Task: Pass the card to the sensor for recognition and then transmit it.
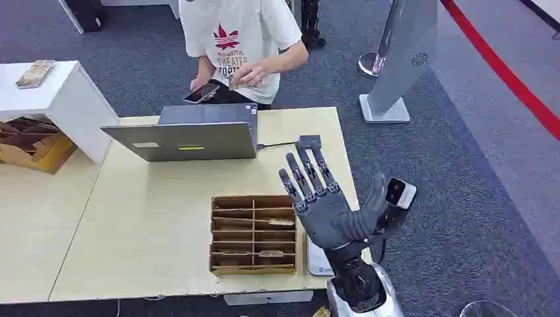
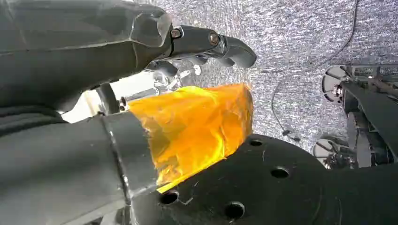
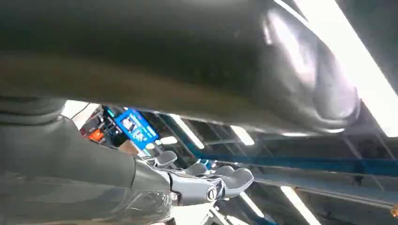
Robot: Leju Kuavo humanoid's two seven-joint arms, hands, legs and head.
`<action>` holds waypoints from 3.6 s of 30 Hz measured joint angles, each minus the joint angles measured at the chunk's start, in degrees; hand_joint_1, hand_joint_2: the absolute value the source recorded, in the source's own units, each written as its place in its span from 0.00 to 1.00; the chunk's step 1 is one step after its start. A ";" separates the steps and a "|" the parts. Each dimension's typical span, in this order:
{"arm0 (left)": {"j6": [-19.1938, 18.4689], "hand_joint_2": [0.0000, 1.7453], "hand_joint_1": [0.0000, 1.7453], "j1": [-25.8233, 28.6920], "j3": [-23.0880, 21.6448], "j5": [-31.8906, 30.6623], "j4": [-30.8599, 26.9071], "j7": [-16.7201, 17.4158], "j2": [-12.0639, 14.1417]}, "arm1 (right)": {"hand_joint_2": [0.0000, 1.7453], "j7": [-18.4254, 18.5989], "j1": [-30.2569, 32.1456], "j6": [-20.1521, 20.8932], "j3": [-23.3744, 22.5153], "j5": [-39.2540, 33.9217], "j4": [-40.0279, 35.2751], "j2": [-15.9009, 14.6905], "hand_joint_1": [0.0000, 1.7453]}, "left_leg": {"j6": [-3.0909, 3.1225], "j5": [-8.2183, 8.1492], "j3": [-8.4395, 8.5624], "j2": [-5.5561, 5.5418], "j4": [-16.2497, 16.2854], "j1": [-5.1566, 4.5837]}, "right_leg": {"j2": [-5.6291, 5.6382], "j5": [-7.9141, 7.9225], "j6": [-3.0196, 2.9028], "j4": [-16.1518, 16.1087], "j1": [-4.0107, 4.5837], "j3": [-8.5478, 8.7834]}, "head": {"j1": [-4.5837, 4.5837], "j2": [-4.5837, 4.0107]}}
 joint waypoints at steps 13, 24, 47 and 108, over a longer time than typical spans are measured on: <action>-0.20 0.00 0.00 0.02 -0.26 0.96 0.00 0.46 0.00 | 0.00 -7.59 -0.74 -6.78 0.15 24.25 0.72 -0.53 0.00 | 0.00 0.00 -0.01 -0.01 0.00 0.00 | -0.01 0.00 0.00 0.00 0.00 0.01 | 0.00 0.00; -0.48 0.00 0.00 0.07 -0.26 2.10 0.00 0.59 0.11 | 1.00 -13.20 -3.88 -16.11 2.91 45.40 1.09 -3.37 0.00 | 0.00 0.00 -0.01 -0.01 0.00 0.00 | -0.01 0.00 0.00 0.00 0.00 0.01 | 0.00 0.00; -1.81 0.00 0.00 0.04 -1.18 1.44 0.00 0.63 0.44 | 1.00 -17.99 -9.80 -55.16 11.78 108.00 -5.55 -5.79 0.00 | 0.00 0.00 0.00 0.00 0.00 0.00 | -0.01 0.00 0.00 0.00 0.00 0.01 | 0.02 0.00; -3.98 0.00 0.00 -0.81 -6.95 -1.59 0.00 1.57 1.49 | 1.00 -9.90 -24.77 -62.72 20.17 133.38 16.08 -10.38 1.00 | 0.02 0.02 0.00 -0.01 0.01 0.00 | -0.01 0.03 -0.02 0.01 0.00 0.01 | 0.02 0.00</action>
